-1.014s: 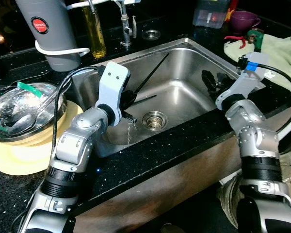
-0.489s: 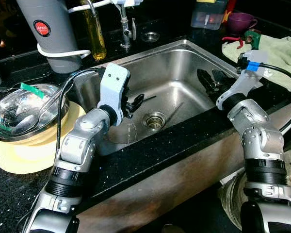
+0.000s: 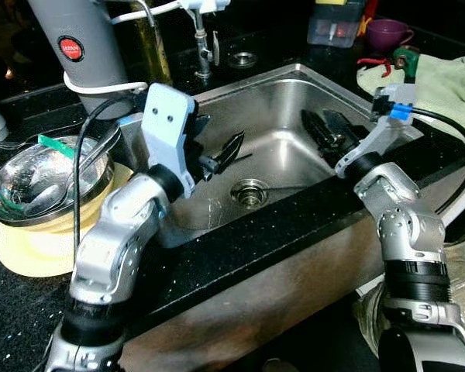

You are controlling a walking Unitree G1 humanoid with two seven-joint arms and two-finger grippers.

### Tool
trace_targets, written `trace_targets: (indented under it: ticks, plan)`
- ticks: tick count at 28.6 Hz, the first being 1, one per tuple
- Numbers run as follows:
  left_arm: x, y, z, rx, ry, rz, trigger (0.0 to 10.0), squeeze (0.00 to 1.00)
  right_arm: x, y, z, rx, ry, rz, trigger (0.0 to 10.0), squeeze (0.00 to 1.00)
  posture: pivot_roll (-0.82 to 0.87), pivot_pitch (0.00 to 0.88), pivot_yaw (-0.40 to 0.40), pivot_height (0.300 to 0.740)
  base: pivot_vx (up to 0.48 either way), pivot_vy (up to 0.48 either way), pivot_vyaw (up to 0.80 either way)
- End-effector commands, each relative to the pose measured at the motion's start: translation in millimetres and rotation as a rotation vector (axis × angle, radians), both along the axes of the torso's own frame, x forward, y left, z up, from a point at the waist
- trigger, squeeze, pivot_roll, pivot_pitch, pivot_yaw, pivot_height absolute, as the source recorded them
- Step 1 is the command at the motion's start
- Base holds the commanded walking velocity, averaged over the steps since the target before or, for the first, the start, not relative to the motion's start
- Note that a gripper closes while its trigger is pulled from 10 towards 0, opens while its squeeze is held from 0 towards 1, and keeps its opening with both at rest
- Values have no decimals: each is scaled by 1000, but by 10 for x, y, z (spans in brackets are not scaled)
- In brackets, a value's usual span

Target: Kitchen organization

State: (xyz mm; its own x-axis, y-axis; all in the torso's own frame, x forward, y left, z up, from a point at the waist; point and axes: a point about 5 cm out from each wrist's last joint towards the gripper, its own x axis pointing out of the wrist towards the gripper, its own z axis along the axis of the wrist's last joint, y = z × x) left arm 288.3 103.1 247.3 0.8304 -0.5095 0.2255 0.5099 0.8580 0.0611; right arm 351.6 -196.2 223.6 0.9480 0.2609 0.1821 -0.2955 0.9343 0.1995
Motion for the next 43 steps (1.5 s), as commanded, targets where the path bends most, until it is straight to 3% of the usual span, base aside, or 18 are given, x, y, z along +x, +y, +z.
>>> trace_targets:
  ticks: [1,3,4,6,9,12,16,23,27,35,43]
  plan:
    - [-65,65,15,-31,-11,51,10000,0,-6,57,-60,-39,14,9,10000,0,-9,48,37,740,0,0,0]
    - [-95,78,15,-40,-11,67,10000,0,-24,86,-72,-50,12,26,10000,0,-9,48,37,740,0,0,0]
    - [-149,107,-1,-41,-13,103,10000,0,-70,158,-37,-17,-73,64,10000,0,-4,51,34,740,0,0,0]
    - [-160,117,-11,-38,-14,116,10000,0,-79,170,-39,-32,-82,56,10000,0,-4,51,34,740,0,0,0]
    - [-184,136,-38,-43,-8,142,10000,0,-100,222,-38,22,-80,82,10000,0,-1,53,35,740,0,0,0]
    - [-238,181,-96,-52,4,205,10000,0,-270,483,7,243,-109,284,10000,0,1,56,31,740,0,0,0]
    - [-301,200,-200,-57,36,249,10000,0,-415,642,-1,344,-130,413,10000,0,6,61,28,740,0,0,195]
    - [-396,237,-406,-69,109,314,10000,0,-456,676,-72,330,-118,441,10000,0,8,62,23,740,0,0,786]
    - [-418,266,-421,-77,111,339,10000,0,-464,657,-65,330,-115,451,10000,0,10,62,18,740,0,0,784]
    - [-433,244,-309,-47,53,340,10000,0,-433,648,-50,332,-107,452,10000,0,22,60,9,740,0,0,784]
    - [-461,102,-171,-50,3,244,10000,0,-385,681,-30,293,-104,439,10000,0,24,59,4,740,0,0,530]
